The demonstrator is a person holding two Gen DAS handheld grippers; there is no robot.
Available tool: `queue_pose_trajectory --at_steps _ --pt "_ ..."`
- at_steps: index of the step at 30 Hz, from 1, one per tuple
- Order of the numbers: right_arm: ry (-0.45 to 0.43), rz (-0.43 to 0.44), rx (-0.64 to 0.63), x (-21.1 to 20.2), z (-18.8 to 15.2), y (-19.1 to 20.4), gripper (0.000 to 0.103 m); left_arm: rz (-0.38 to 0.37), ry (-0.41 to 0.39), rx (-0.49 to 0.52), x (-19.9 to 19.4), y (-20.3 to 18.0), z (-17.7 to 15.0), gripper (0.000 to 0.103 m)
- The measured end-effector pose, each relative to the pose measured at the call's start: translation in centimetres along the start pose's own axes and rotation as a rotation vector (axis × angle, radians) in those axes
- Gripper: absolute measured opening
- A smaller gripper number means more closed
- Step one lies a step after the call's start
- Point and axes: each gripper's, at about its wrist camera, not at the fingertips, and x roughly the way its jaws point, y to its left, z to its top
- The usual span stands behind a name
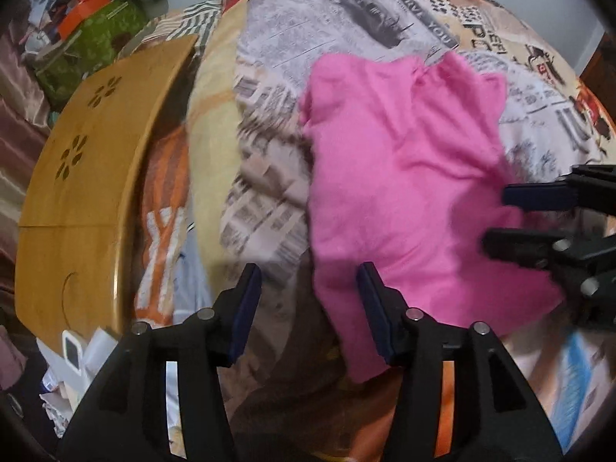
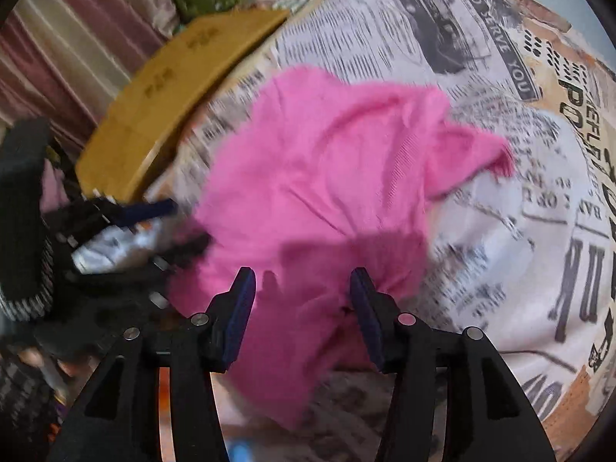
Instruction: Fold small clothes
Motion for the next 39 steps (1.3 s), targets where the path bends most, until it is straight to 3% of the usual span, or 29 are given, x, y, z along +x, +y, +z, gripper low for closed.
queue_pose_trajectory --at_steps 5,8,11,15,19,22,26,33,39 --pt "-0.033 0.003 -0.024 -2.7 -1.0 -0.2 0.046 0.019 -0.049 0.002 -1.9 1.1 0.0 0.053" --pt "-0.123 0.015 -0.010 -4.1 0.1 -0.6 0.047 -0.015 -0.126 -0.057 -3.6 1.8 2.4 0.053" --pt "-0.156 0.020 0.016 -3.7 1.6 -0.6 0.047 -0.034 -0.147 -0.100 -3.4 1.6 5.3 0.054" --pt "-0.147 -0.045 -0.004 -1.7 2.3 -0.7 0.047 0.052 -0.110 -0.120 0.1 0.2 8.9 0.055" --pt "-0.095 -0.111 -0.027 0.1 2.2 -1.4 0.047 0.141 -0.029 -0.179 4.3 1.1 10.2 0.055" --pt "-0.102 -0.119 -0.036 -0.6 2.0 -2.0 0.047 0.137 -0.020 -0.205 4.1 1.8 9.9 0.055" --pt "-0.163 -0.092 0.006 -3.7 1.3 -2.7 0.047 0.095 -0.092 -0.190 -0.9 1.8 8.6 0.055" --pt "-0.380 -0.055 0.051 -14.9 -1.5 -1.1 0.047 0.007 -0.297 -0.147 -14.4 0.3 4.5 0.055" --pt "-0.603 -0.043 0.024 -25.5 -6.8 2.7 0.047 -0.050 -0.498 -0.123 -26.4 -1.9 -0.7 0.055"
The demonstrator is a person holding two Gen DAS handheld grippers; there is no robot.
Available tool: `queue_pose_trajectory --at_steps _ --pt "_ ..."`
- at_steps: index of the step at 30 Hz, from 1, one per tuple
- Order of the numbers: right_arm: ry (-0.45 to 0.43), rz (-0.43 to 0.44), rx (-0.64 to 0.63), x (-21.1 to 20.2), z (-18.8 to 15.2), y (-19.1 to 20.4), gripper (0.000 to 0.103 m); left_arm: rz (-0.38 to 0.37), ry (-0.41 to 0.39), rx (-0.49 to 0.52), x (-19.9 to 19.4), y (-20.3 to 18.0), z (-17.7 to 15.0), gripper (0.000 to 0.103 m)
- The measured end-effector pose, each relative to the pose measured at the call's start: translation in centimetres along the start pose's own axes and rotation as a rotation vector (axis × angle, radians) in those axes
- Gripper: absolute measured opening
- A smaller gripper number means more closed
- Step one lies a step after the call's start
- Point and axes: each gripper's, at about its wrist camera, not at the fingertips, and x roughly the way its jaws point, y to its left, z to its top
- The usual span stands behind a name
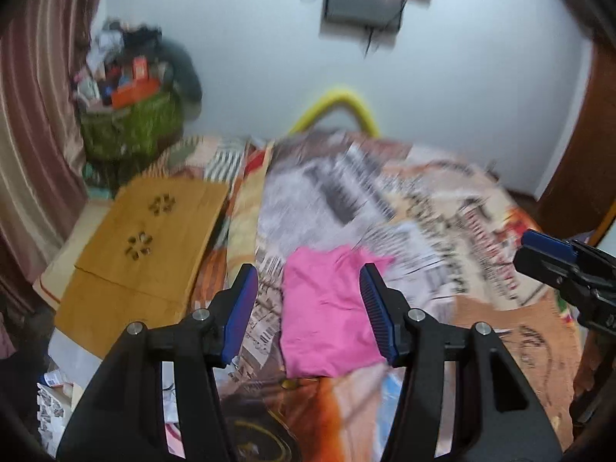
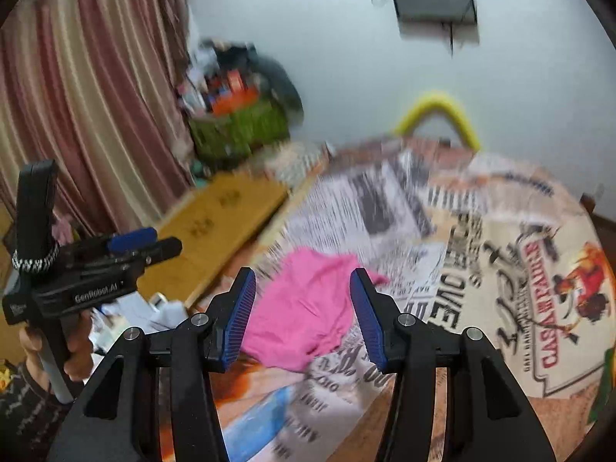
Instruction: Fold small clothes
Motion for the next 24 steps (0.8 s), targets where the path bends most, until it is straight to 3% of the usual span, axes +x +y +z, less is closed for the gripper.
queue_pose_trajectory --at_steps 5,11,18,24 --pt "-0.165 0.000 -0.056 -8.1 -0.8 3.7 0.047 -0.003 -0.168 0.045 -9.9 -2.6 -1.7 0.055" --pt "-0.328 -0.010 -0.113 -15.8 -3.9 7.5 0.047 -0.007 -0.322 0.083 -18.7 -5.3 -5.7 0.055" --pt "-0.401 -0.038 -0.114 -19.4 -7.5 9.6 0.047 -0.023 -0.397 0.086 -24.5 -6.9 -9.6 0.056" --pt "-0.432 -0.057 -0.082 -20.9 -9.2 9.7 0.059 -0.015 -0.437 0.084 -27.1 -7.3 -11.6 0.075"
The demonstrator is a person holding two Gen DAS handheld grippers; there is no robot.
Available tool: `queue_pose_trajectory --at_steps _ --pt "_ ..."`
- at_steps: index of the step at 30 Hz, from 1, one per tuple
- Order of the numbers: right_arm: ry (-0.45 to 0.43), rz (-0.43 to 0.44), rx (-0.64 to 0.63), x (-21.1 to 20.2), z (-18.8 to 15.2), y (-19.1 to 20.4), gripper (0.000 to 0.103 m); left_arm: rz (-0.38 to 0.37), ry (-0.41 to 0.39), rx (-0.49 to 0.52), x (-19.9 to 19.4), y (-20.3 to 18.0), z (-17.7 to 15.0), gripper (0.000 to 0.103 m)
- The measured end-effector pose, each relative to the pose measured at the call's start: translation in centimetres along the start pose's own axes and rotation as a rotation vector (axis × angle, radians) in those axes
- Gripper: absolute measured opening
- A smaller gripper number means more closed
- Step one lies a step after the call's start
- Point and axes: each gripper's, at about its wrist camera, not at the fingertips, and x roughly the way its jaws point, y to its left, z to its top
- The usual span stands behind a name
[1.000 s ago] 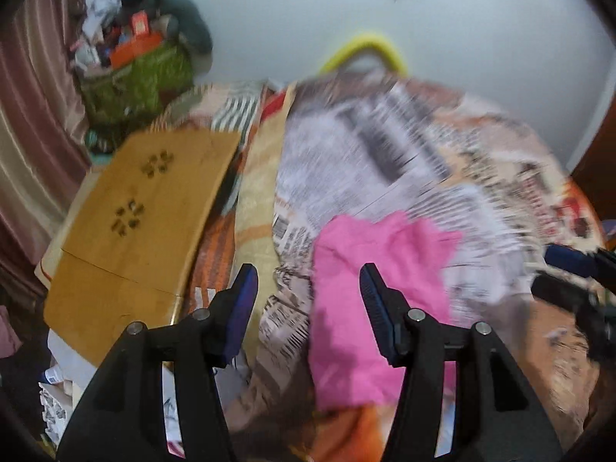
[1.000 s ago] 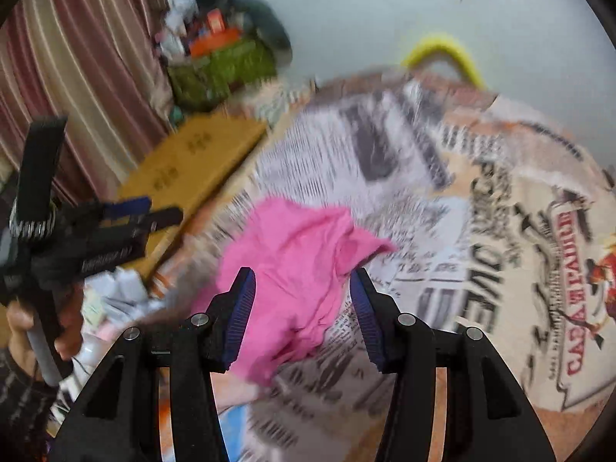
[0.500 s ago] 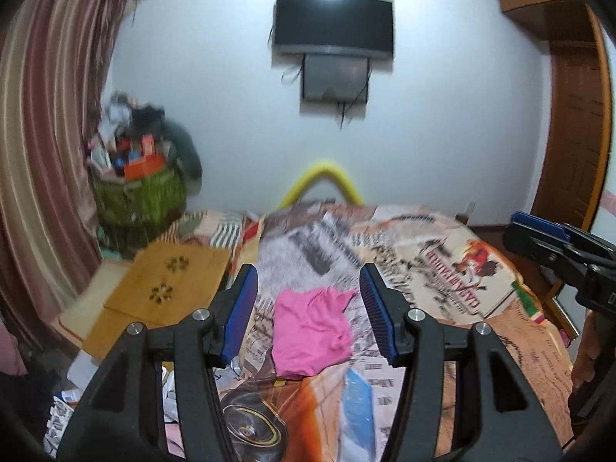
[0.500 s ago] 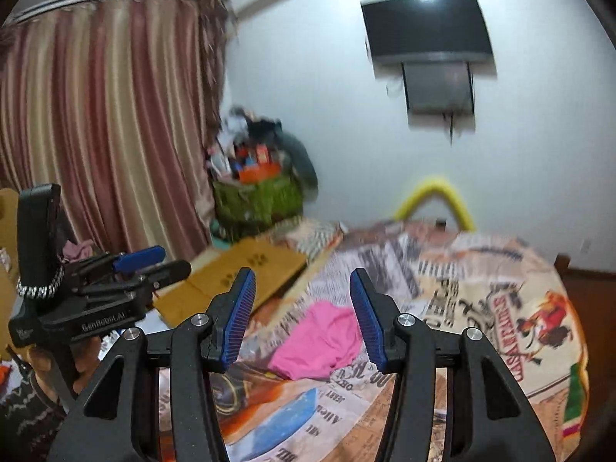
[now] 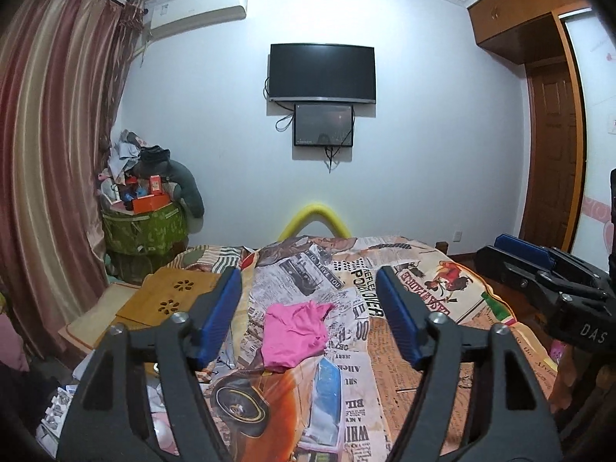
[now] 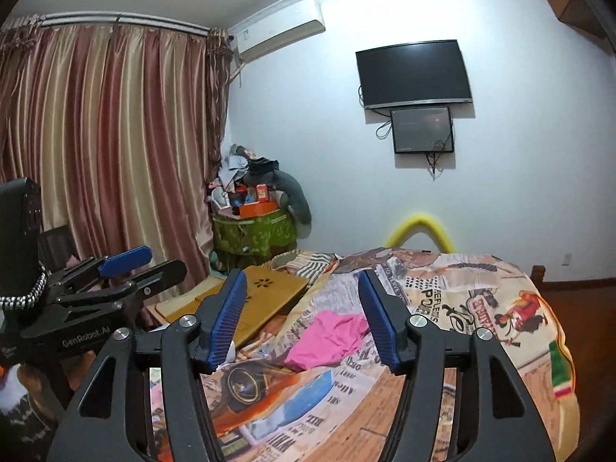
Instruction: Fold small clothes
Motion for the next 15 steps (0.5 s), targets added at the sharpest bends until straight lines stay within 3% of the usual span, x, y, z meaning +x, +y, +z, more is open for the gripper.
queue_pose_trajectory --at_steps 4,9,11,15 --pt "-0.017 -0.033 0.027 -0.9 -0.2 -0.2 0.076 -0.005 -0.008 -0.007 -1.1 -0.3 -0.6 0.088" --pt "-0.025 -0.077 0.030 -1.8 -0.8 0.0 0.090 -0.004 -0.014 -0.014 -1.6 -0.3 -0.9 0.097" --pt "-0.030 -0.098 0.026 -1.8 -0.8 0.0 0.100 0.000 -0.021 -0.010 -1.9 -0.5 -1.1 0.099" --pt "-0.041 -0.117 0.017 -2.3 -1.0 0.1 0.103 0.008 -0.030 -0.004 -2.1 -0.9 -1.4 0.102"
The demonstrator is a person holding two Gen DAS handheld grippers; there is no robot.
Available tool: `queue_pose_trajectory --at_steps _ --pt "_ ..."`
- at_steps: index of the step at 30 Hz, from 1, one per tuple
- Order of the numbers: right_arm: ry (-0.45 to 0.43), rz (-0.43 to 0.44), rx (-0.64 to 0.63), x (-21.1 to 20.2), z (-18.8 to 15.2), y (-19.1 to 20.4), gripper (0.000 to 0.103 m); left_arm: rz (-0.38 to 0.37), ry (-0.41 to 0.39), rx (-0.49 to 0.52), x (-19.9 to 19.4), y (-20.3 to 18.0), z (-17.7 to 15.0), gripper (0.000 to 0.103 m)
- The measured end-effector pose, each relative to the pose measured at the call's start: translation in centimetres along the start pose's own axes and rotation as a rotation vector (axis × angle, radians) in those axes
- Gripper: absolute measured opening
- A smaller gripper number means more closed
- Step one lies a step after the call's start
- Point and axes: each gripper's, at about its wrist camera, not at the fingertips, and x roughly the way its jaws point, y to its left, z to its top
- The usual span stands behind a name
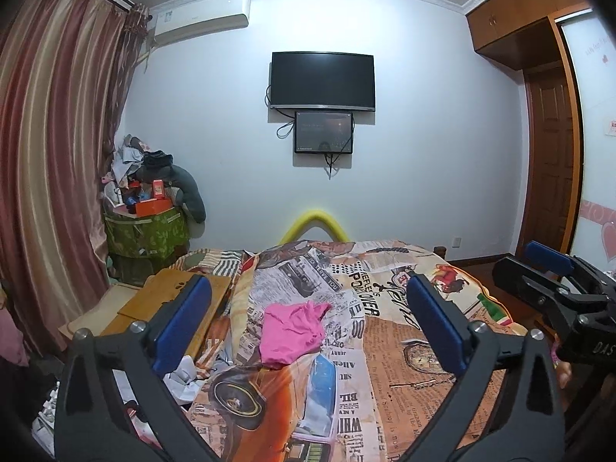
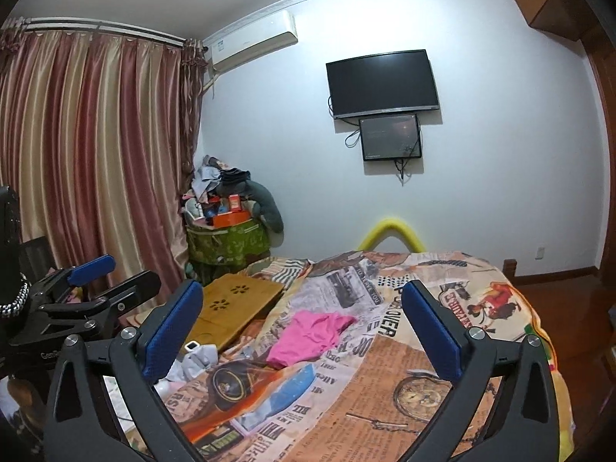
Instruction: Fold small clothes
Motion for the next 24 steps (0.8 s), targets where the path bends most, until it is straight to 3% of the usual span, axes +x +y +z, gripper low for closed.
queue_pose_trajectory --at_steps 24 --pt "-0.001 -0.023 -0.017 -1.2 -0.8 0.5 0.103 -0.005 -0.001 -0.002 0.2 0.2 0.0 0.103"
